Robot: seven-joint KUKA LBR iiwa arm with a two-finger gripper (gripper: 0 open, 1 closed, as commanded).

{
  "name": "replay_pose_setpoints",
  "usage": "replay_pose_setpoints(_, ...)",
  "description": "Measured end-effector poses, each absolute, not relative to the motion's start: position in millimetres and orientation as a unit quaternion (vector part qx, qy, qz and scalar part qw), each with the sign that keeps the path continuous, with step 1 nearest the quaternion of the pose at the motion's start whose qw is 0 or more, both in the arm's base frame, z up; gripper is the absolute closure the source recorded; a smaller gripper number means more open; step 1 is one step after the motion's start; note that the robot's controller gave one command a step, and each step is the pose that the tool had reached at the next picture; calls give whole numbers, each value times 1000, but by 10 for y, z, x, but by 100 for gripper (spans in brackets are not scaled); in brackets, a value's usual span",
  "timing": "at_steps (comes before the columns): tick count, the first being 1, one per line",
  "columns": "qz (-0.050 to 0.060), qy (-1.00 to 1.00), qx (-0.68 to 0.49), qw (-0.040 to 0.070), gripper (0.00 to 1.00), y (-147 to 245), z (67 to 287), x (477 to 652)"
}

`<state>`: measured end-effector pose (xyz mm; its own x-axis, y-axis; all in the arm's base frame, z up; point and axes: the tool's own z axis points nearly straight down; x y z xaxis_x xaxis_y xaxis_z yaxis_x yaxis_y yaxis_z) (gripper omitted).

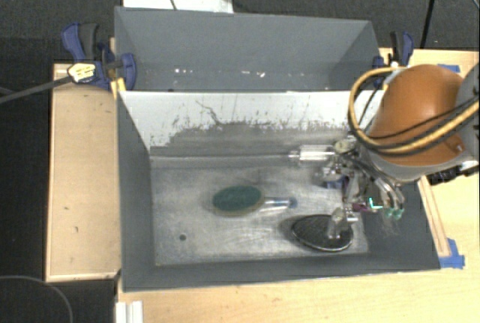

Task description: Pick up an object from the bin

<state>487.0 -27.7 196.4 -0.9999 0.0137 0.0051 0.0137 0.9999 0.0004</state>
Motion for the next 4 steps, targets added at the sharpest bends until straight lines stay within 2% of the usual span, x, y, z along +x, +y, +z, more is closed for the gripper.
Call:
replay_pose_setpoints(1, -1, -986, -165, -3, 0, -392, 711, 4866)
replay_pose_setpoints(2, 0, -980, -200, -3, 0, -423, 1012, 4805)
replay_pose_setpoints(3, 0, -983, -184, -3, 0, -570, 1002, 4941)
replay_pose_setpoints(4, -1, -973, -232, -2, 0, -705, 715, 5015)
